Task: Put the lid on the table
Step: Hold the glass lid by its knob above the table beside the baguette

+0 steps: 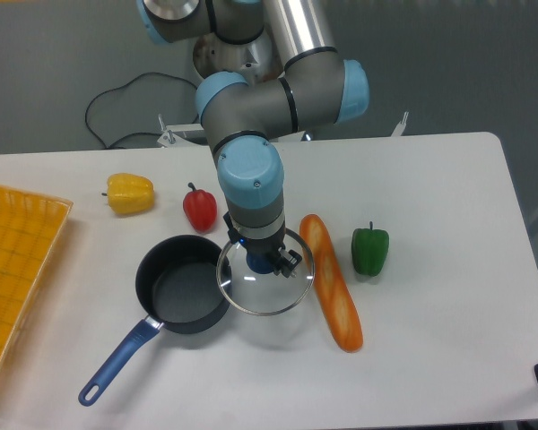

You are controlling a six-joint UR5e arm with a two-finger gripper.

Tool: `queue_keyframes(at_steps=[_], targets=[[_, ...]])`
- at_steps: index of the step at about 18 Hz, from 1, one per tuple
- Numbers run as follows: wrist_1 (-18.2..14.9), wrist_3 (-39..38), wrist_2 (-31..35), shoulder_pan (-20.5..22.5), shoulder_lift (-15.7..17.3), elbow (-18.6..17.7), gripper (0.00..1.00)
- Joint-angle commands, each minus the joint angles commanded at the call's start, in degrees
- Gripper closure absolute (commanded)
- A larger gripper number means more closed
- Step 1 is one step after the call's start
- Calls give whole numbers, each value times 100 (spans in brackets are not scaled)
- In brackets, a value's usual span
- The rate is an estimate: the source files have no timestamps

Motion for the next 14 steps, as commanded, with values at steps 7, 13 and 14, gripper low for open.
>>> queue_keyframes(at_steps=[7, 13, 14], targets=[[9, 0, -35, 0, -9, 70, 44], [-26, 518, -26, 246, 114, 176, 44], [-44, 597, -26, 281, 132, 176, 44]])
